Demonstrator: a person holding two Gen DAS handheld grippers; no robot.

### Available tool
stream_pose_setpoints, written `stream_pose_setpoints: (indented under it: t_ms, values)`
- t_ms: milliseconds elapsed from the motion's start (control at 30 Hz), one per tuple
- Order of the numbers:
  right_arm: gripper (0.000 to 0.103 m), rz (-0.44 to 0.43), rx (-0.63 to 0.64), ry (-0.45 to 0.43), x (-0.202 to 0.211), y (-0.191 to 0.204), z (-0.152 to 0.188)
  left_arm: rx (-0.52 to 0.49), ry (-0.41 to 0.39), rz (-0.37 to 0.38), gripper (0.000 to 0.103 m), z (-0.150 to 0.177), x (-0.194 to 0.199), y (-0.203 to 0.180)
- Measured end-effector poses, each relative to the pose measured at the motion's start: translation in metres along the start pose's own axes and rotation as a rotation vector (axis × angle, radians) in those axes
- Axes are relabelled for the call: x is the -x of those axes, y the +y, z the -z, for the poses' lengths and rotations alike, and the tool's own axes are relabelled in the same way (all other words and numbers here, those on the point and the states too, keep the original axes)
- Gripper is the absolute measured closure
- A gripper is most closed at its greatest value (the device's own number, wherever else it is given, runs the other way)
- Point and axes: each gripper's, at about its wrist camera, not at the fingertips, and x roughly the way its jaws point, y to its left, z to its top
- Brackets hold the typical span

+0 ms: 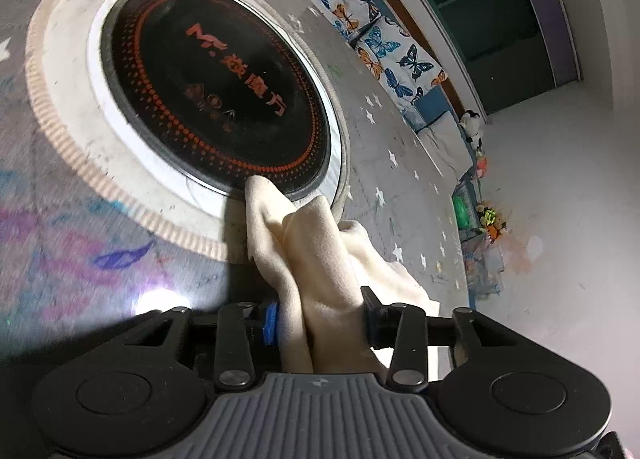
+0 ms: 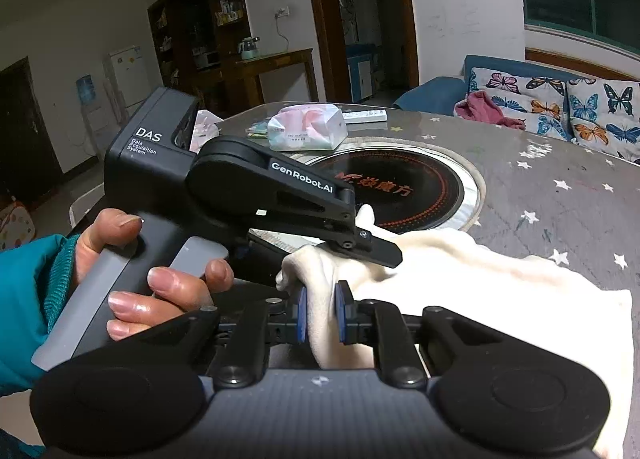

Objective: Fold clothes

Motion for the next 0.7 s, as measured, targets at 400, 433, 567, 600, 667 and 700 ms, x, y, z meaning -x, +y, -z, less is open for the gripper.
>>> stream_pose_setpoints:
  t_ms: [400,433,567,600,667,700]
  values:
    - [0.090,-0.018,0.018,0.004,0.005,0.006,0.005,0.013,0.009,-0.003,0.076,0.007,0.001,0.001]
    - [0.090,-0.019,0.016,0.007,0.005,0.007,0.006,0.017,0.009,-0.005,0.079,0.007,0.001,0.004]
    - [0.090,-0.031,0.017,0.020,0.004,0.008,0.010,0.004,-0.001,-0.010,0.083,0.011,0.005,0.006]
    - [0.090,-0.033,0.023,0.023,0.004,0.008,0.010,-0.006,-0.004,-0.012,0.084,0.011,0.006,0.005]
    - [0.089,-0.034,0.023,0.020,0.005,0.007,0.011,-0.026,-0.014,-0.021,0.084,0.010,0.009,0.003]
    - [0.088,-0.038,0.011,0.015,0.007,0.005,0.011,-0.035,-0.022,-0.028,0.085,0.009,0.010,0.003]
